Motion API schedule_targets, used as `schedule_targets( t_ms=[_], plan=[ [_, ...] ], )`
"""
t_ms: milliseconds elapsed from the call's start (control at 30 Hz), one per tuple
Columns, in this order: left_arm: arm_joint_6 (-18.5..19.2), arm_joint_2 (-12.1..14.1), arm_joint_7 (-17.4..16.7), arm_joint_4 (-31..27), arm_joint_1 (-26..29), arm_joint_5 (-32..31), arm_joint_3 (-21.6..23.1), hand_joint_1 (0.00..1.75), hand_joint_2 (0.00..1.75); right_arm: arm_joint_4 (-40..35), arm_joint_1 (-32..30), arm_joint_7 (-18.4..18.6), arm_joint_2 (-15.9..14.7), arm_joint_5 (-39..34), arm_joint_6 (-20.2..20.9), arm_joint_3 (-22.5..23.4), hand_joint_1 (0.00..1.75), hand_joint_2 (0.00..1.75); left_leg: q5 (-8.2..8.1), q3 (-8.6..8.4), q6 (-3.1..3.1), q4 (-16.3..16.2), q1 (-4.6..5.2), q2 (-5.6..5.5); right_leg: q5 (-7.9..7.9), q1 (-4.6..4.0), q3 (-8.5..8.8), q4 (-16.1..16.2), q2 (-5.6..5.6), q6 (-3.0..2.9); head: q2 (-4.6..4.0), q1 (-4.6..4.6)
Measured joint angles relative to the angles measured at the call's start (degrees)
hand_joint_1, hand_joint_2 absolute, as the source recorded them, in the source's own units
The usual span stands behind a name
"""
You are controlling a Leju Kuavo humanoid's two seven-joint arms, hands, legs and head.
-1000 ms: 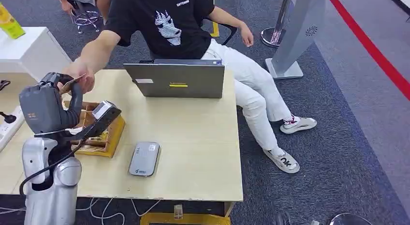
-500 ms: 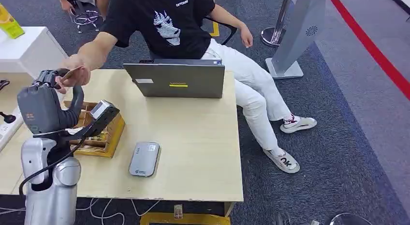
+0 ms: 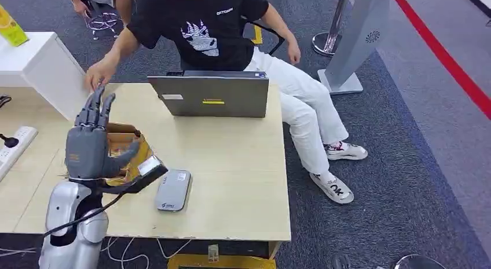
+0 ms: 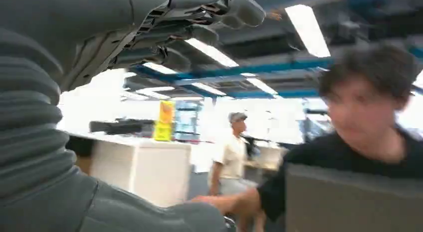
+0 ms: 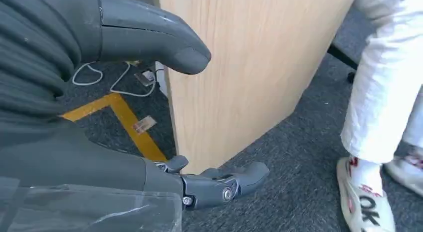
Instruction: Pass the card to the sensor for recognition and then transmit it.
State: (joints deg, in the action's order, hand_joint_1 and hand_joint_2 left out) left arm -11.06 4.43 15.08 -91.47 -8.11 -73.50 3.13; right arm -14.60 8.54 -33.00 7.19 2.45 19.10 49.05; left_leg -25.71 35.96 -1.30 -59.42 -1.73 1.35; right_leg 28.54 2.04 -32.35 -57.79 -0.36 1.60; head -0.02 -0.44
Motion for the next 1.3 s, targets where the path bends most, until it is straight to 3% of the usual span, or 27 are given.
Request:
schedule_targets(
  t_ms=[200, 433, 800, 1300],
  plan=[
    [1.0, 7.7, -0.6, 4.3, 3.0, 0.5, 3.4, 0.0, 1.75, 0.0, -0.4, -0.1, 0.0, 0.0, 0.3, 0.9, 0.0, 1.75, 0.01, 0.01, -0.02, 0.0, -0.04, 0.02, 0.02, -0.04, -0.04, 0.0, 0.01, -0.03, 0.0, 0.0],
    [0.8, 11.3, -1.7, 5.6, 5.5, 1.1, 3.8, 0.0, 1.75, 0.0, -0.6, -0.1, 0.0, 0.0, 0.3, 1.4, 0.0, 1.75, 0.01, 0.03, -0.01, 0.0, -0.02, 0.0, 0.02, -0.01, -0.01, 0.0, -0.02, -0.02, 0.0, 0.04],
    [0.6, 13.2, -2.1, 5.6, 7.5, 1.5, 3.8, 0.0, 1.75, 0.0, -0.6, -0.2, 0.0, 0.0, 0.4, 1.6, 0.0, 1.75, 0.01, 0.02, -0.01, 0.0, -0.02, -0.01, 0.02, -0.02, -0.01, 0.0, -0.04, -0.02, 0.0, 0.0],
    [0.2, 13.3, -2.7, 5.7, 8.0, 1.3, 3.8, 0.0, 1.75, 0.0, -0.6, -0.2, 0.0, 0.1, 0.4, 1.6, 0.0, 1.75, 0.01, 0.02, -0.01, 0.0, -0.02, -0.01, 0.02, -0.02, 0.0, 0.0, -0.04, -0.02, 0.0, 0.02]
  ],
)
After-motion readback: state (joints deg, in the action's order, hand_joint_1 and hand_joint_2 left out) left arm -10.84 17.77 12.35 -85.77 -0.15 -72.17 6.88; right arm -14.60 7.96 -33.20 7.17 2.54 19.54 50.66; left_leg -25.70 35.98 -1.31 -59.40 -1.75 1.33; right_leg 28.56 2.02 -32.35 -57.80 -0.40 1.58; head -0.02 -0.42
